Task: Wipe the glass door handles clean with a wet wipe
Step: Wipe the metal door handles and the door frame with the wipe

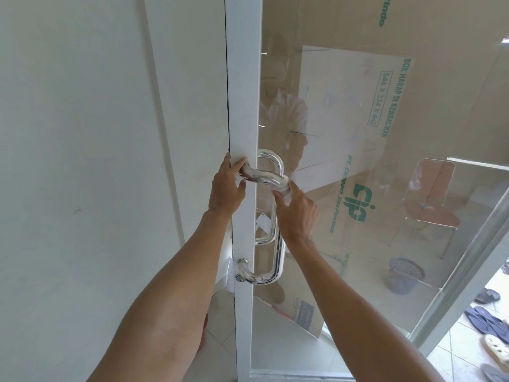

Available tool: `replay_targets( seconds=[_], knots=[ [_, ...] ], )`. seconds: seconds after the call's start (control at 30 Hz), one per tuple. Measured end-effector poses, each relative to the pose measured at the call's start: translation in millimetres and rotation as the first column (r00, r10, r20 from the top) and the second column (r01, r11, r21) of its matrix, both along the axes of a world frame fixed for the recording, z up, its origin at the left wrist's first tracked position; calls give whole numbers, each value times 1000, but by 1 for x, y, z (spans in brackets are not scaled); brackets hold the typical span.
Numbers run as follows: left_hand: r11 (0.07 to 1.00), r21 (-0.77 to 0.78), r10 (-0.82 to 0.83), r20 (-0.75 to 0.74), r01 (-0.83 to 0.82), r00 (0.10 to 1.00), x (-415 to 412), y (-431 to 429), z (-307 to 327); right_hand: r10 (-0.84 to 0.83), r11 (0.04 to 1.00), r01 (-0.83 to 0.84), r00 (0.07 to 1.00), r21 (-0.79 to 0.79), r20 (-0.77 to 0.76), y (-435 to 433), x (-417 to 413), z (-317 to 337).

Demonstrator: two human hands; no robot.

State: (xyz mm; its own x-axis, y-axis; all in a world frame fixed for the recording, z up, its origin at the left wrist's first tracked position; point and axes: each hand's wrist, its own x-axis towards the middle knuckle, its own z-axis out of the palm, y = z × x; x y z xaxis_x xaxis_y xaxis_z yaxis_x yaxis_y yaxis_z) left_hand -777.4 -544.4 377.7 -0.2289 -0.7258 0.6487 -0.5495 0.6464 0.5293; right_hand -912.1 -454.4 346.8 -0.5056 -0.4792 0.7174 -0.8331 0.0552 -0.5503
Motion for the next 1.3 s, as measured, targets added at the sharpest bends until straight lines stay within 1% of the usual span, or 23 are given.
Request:
replay_targets(
  seconds=[0.07, 0.13, 0.2, 0.27, 0.33, 0.37, 0.47, 0.53, 0.6, 0.67, 0.77, 0.9, 0.97, 1.03, 1.1, 1.2, 1.3],
  knots=[
    [1000, 6, 1, 1, -1, 1000, 0, 0, 0, 9, 998, -17, 992, 56, 125, 3, 1, -26],
    [1000, 10, -7, 7, 7, 1000, 0, -1, 1, -29, 988, -8, 970, 151, 242, 6, 5, -59],
    [1000, 13, -14, 4, 14, 1000, 0, -3, 1, -79, 963, -9, 945, 269, 318, 10, 9, -87],
    [1000, 11, -16, -4, 16, 1000, 1, -4, 1, -81, 936, -54, 929, 347, 362, 13, 10, -101],
    [1000, 13, -16, -7, 16, 1000, 0, -4, 2, -61, 933, -78, 928, 352, 368, 14, 5, -98],
    [1000, 13, -16, -7, 16, 1000, 0, -4, 2, -51, 941, -73, 934, 330, 353, 13, 3, -91],
    [1000, 19, -23, -20, 23, 1000, 0, -3, 2, -18, 977, -42, 961, 210, 275, 7, 0, -60],
    [999, 22, -29, -34, 30, 999, -1, -3, 2, 12, 989, -49, 967, 143, 253, 2, -2, -42],
    [999, 27, -34, -46, 35, 998, -1, -3, 1, 24, 991, -54, 971, 120, 237, 1, -3, -38],
    [999, 33, -40, -58, 42, 998, -1, -2, 0, 26, 991, -56, 973, 122, 230, 3, -3, -49],
    [999, 21, -37, -71, 39, 997, -3, -1, -2, 7, 978, -62, 963, 198, 269, 8, 0, -87],
    [998, 31, -44, -89, 47, 995, -4, -1, -2, -53, 909, -93, 941, 407, 333, 17, 0, -140],
    [999, 31, -37, -75, 40, 996, -3, -2, 0, -61, 868, -129, 931, 480, 360, 18, -2, -150],
    [999, 31, -32, -67, 34, 997, -1, -1, 2, -49, 851, -151, 931, 503, 363, 17, -5, -148],
    [999, 30, -37, -63, 39, 997, -1, 0, 2, -44, 871, -132, 938, 473, 343, 14, -6, -136],
    [999, 27, -30, -62, 32, 998, -1, -1, 1, -15, 946, -94, 944, 312, 330, 8, -3, -111],
    [1000, 7, -20, -77, 20, 997, -4, -1, -1, -2, 980, -60, 950, 187, 313, 3, -3, -97]
  ],
)
